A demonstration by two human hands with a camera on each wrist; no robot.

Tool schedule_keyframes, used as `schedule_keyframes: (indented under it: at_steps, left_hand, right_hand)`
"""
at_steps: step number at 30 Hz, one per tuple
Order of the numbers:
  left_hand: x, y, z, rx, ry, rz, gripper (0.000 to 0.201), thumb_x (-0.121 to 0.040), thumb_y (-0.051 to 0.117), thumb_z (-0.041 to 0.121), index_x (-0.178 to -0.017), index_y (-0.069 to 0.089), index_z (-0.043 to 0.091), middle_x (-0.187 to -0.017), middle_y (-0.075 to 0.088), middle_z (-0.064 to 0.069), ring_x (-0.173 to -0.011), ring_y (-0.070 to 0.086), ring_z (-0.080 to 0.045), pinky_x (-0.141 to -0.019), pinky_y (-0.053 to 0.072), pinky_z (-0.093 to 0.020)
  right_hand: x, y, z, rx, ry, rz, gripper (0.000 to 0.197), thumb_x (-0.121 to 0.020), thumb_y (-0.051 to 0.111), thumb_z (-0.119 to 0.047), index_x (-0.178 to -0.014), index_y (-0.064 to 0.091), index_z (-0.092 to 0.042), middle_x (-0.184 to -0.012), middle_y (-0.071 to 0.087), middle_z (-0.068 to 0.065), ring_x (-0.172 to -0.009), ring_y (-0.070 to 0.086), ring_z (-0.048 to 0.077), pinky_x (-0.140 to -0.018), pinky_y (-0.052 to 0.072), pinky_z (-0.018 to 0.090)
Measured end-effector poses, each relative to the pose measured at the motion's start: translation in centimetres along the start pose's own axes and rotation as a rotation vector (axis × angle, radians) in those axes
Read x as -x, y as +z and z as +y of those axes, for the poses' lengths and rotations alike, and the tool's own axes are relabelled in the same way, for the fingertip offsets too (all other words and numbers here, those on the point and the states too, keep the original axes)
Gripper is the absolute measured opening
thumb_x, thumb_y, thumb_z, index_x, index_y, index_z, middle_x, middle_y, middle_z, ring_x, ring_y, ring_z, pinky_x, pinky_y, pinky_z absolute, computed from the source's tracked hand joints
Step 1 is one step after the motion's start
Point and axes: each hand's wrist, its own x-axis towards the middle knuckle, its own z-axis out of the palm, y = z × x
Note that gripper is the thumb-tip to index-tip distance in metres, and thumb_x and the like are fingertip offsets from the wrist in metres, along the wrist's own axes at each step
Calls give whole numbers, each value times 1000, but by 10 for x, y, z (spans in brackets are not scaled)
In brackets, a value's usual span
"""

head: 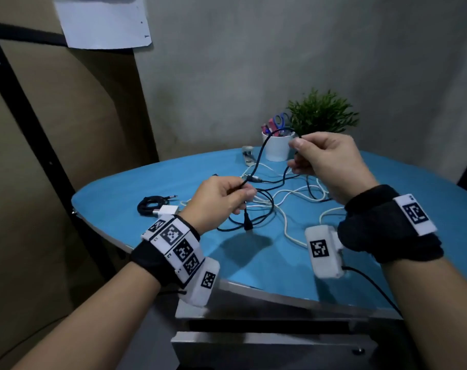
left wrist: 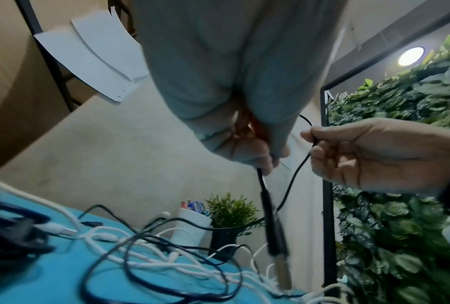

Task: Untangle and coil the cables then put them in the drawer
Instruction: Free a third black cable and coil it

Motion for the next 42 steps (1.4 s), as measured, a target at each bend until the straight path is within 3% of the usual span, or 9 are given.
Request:
schedule_keyframes:
  at_steps: [6, 13, 17, 22, 27, 30, 33, 37, 42]
  left_hand:
    - [1, 14, 33, 444, -8, -4, 30, -99, 40, 17, -85, 62, 3, -71, 67, -7, -53, 58, -8, -55, 53, -17]
    - [1, 23, 42, 410, 43, 116, 6, -92, 54, 10, -98, 57, 12, -76, 67, -8, -54, 58, -7, -54, 50, -17]
    - [-1, 21, 39, 355, 80, 219, 31, -88, 59, 5, -111, 44, 20, -78, 68, -7, -57, 58, -8, -53, 48, -18]
    - [-4, 23, 39, 232, 73, 79, 34, -85, 45, -8, -95, 62, 21, -84, 64, 1, -68, 55, -8, -58, 43, -15]
    - [-3, 37, 23, 43, 86, -81, 4, -79, 69, 21, -81, 65, 21, -70, 55, -6, -63, 47, -12, -64, 41, -25]
    - [-1, 42, 13, -310, 108, -207, 5, -82, 68, 23, -79, 69, 20, -72, 55, 7, -62, 48, -1, -65, 37, -21]
    - [7, 47, 10, -339, 44, -373, 7, -87, 63, 19, -80, 64, 22, -68, 55, 15, -61, 56, 3, -60, 45, -13]
    - [12, 46, 11, -241, 2, -488, 12, -89, 57, 17, -79, 57, 22, -75, 63, 8, -74, 67, -12, -77, 56, -36]
    - [-1, 38, 19, -430, 280, -231, 4, -87, 62, 21, -87, 62, 17, -99, 62, 1, -98, 56, -14, -93, 42, -32]
  right_hand:
    - [22, -8, 9, -1, 133, -147, 19, -97, 47, -15, -114, 53, -19, -97, 67, 3, -84, 65, 15, -72, 50, 31]
    - [53, -6, 22, 40, 161, -499, 11, -92, 54, -5, -91, 64, -9, -65, 65, 4, -64, 63, 16, -68, 49, 24]
    - [57, -6, 21, 35, 205, -567, 19, -97, 42, -5, -86, 57, -8, -61, 60, 1, -59, 59, 17, -69, 46, 32]
    - [60, -4, 9, -104, 198, -536, 24, -98, 39, -11, -77, 51, -9, -45, 34, -9, -42, 27, 7, -47, 29, 20]
    - [55, -6, -6, -350, 112, -405, 31, -100, 33, -15, -77, 51, -5, -43, 45, 0, -41, 42, 11, -49, 39, 19]
    - [46, -10, -10, -578, 114, -216, 31, -101, 31, -14, -80, 54, -7, -68, 68, 6, -62, 66, 17, -56, 52, 22]
    - [33, -16, -6, -710, 46, -8, 31, -101, 32, -13, -84, 57, -7, -107, 67, 10, -104, 65, 20, -87, 55, 32]
    - [27, -25, 9, -280, -55, 167, 27, -101, 38, -15, -85, 60, -15, -125, 56, 3, -122, 50, 7, -104, 39, 30]
    - [34, -32, 26, 495, -53, -17, 23, -98, 42, -20, -94, 62, -11, -95, 68, 11, -83, 59, 20, -73, 42, 29]
